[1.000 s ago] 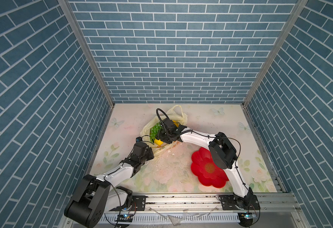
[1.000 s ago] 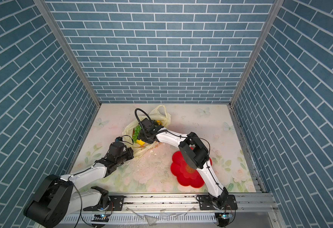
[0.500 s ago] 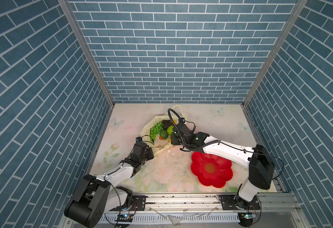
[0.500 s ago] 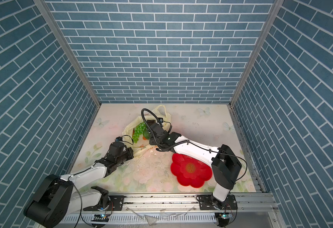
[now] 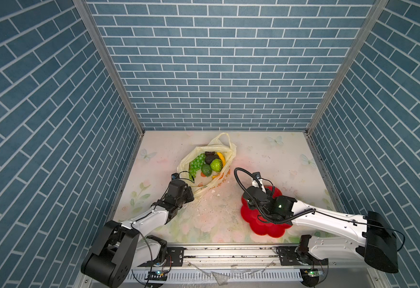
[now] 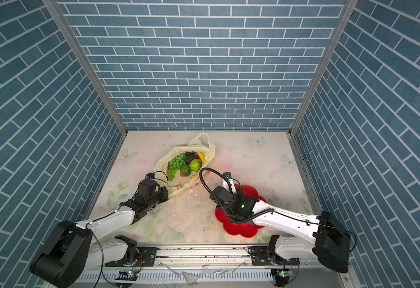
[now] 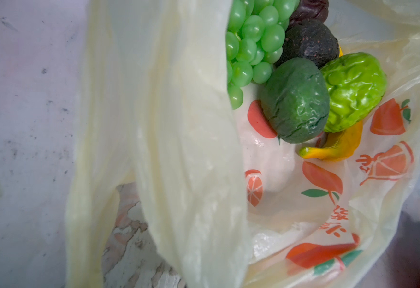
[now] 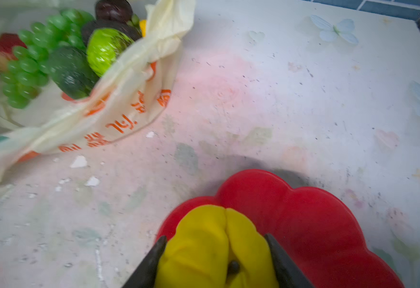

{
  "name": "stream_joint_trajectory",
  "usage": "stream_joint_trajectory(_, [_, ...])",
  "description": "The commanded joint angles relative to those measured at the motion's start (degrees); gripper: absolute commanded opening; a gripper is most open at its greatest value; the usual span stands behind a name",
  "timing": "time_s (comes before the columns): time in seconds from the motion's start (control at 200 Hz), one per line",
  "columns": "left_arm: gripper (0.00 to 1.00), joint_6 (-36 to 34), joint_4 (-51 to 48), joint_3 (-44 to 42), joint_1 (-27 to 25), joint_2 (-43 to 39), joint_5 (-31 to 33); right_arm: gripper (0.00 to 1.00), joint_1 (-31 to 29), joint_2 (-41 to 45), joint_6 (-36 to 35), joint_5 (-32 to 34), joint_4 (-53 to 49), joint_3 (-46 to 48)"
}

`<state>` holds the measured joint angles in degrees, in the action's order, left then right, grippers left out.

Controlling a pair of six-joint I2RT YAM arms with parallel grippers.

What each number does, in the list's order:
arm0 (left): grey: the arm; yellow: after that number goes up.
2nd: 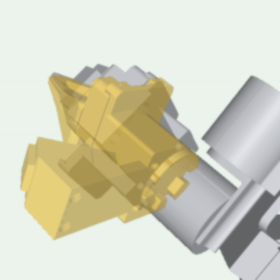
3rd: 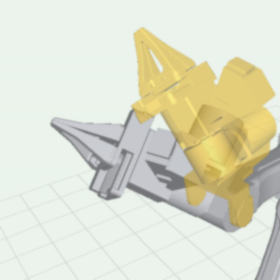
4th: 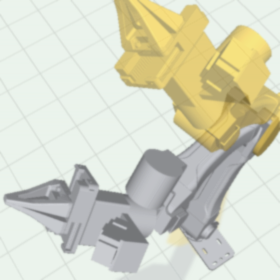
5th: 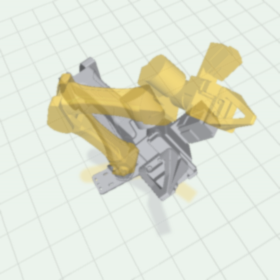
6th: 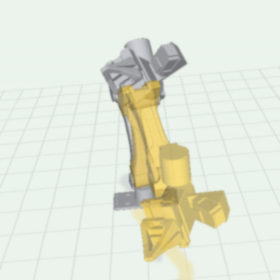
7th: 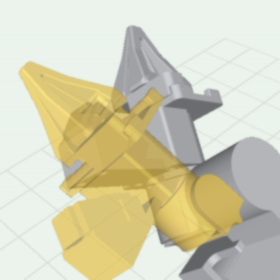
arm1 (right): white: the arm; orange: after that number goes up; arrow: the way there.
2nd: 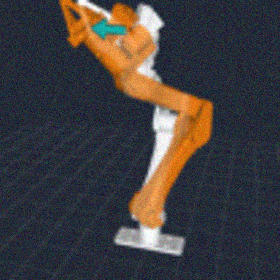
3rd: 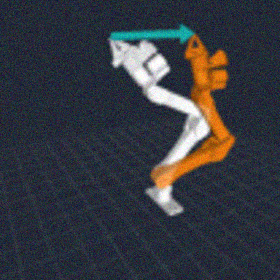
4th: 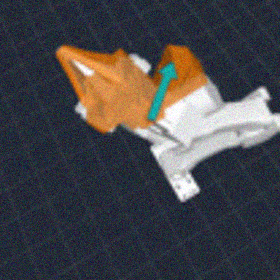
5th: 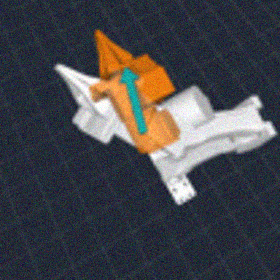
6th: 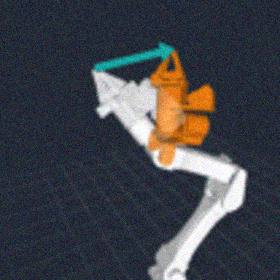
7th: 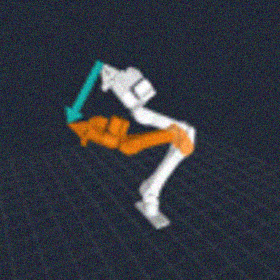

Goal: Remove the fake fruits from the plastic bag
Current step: 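Lift the yellow lemon out and carry it over the red plate, then lower the yellow lemon into the red plate and open the right gripper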

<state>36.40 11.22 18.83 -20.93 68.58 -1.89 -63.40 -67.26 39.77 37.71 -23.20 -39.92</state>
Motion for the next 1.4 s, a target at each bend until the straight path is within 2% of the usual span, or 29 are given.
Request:
stream_joint_trajectory(0.0, [0.03,-0.98,-1.05,1.14,-0.33,0.33,1.04,0.57,-0.24,1.96,-1.34,6.15,2.29,4.67])
stream_joint_trajectory(0.31, [0.04,-0.89,-0.86,1.23,-0.33,1.42,1.71,0.56,0.43,-1.56,3.03,10.45,7.48,11.31])
stream_joint_trajectory(0.745, [0.04,-0.91,-0.94,1.23,-0.34,1.31,2.30,0.56,6.61,-9.45,2.54,3.37,11.94,10.73])
stream_joint_trajectory(0.86, [0.04,-1.10,-0.96,1.22,-0.26,1.21,2.34,0.56,7.32,-11.27,0.25,2.28,13.37,9.63])
stream_joint_trajectory(0.96, [0.04,-1.15,-1.01,1.37,-0.28,1.45,2.33,0.56,7.51,-12.39,-1.76,5.00,14.25,8.77])
stream_joint_trajectory(1.12, [0.04,-1.24,-1.12,1.34,-0.33,1.33,2.61,0.56,10.58,-13.94,-6.05,4.58,20.26,9.48])
stream_joint_trajectory(1.395, [0.04,-1.37,-1.23,1.29,-0.26,1.33,3.07,0.56,12.40,-16.08,-11.38,6.98,27.29,9.17])
